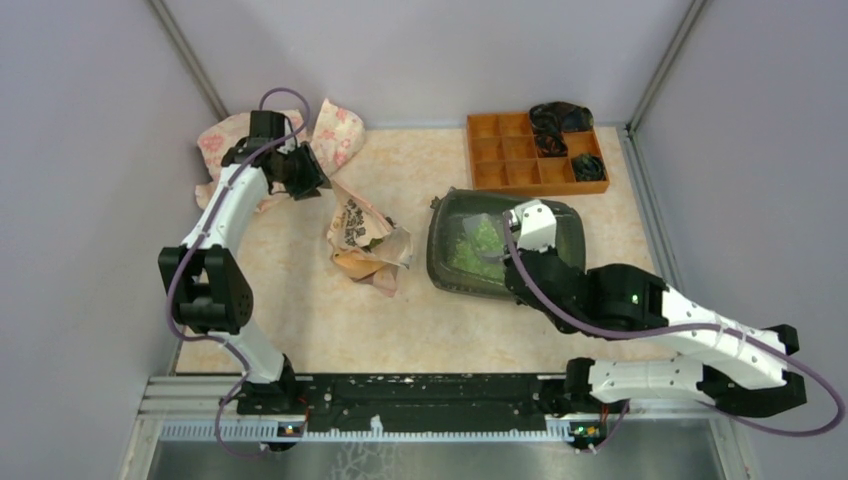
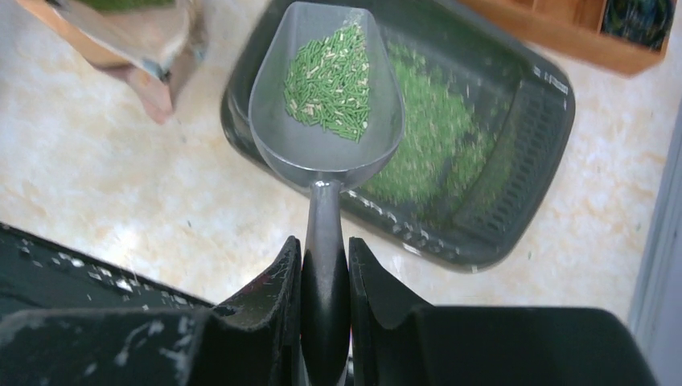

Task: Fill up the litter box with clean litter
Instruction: Pour the cat litter into the litter box.

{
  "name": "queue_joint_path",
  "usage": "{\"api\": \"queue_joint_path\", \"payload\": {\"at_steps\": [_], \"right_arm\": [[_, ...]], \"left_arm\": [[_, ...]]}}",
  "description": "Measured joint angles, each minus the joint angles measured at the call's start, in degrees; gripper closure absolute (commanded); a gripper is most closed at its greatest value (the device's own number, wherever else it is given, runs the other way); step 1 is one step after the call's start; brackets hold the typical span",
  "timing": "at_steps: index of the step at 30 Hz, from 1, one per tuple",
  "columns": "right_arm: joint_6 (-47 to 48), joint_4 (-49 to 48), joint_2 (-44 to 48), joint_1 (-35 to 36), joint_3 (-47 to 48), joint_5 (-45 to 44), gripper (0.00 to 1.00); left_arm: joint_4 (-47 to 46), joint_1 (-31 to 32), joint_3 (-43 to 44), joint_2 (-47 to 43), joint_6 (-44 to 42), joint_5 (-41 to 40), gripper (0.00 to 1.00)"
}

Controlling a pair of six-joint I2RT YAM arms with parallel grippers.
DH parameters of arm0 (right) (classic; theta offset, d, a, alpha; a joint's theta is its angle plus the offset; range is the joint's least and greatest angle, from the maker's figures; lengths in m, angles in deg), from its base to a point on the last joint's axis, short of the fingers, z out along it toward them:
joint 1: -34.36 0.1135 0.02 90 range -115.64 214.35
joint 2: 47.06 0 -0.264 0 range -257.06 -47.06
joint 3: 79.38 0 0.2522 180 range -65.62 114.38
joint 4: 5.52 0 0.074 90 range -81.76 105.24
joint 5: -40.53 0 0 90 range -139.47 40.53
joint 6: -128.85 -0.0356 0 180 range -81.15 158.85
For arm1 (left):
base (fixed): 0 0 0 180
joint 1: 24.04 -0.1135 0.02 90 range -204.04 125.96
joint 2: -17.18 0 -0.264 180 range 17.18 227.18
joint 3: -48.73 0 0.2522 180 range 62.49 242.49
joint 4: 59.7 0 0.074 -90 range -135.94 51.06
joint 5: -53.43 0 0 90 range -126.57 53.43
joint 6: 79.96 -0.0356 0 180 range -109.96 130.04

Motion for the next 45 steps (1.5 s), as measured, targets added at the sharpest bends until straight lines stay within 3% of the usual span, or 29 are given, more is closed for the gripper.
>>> {"api": "queue_joint_path", "payload": {"at_steps": [5, 8, 11, 15, 23, 34, 45], "right_arm": [[-0.94, 4.37, -0.96, -10.05, -0.22, 8.59, 1.0], [1.42, 4.22, -2.03, -20.65, -0.22, 16.35, 1.0], [4.85, 3.91, -5.7, -30.82, 0.74, 23.98, 1.0], [8.66, 3.76, -14.56, -37.35, 5.03, 32.41, 1.0], [13.86, 6.4, -28.3, -40.92, 18.88, 43.19, 1.0], [17.25, 11.43, -29.88, -43.71, 21.05, 46.16, 1.0], [18.29, 15.39, -30.38, -45.0, 22.36, 42.86, 1.0]], "left_arm": [[-0.61, -0.11, 0.07, 0.09, -0.02, 1.77, 0.54], [-0.98, -0.2, 0.07, 0.09, -0.02, 2.6, 0.54], [-1.18, -0.37, 0.07, 0.09, -0.02, 3.19, 0.54], [-1.2, -0.48, 0.07, 0.09, -0.02, 3.78, 0.54], [-1.25, -0.72, 0.07, 0.15, 0.0, 4.7, 0.54], [-1.33, -0.79, 0.09, 0.15, -0.02, 4.85, 0.54], [-1.4, -0.85, 0.28, 0.37, -0.02, 4.87, 0.54]]}}
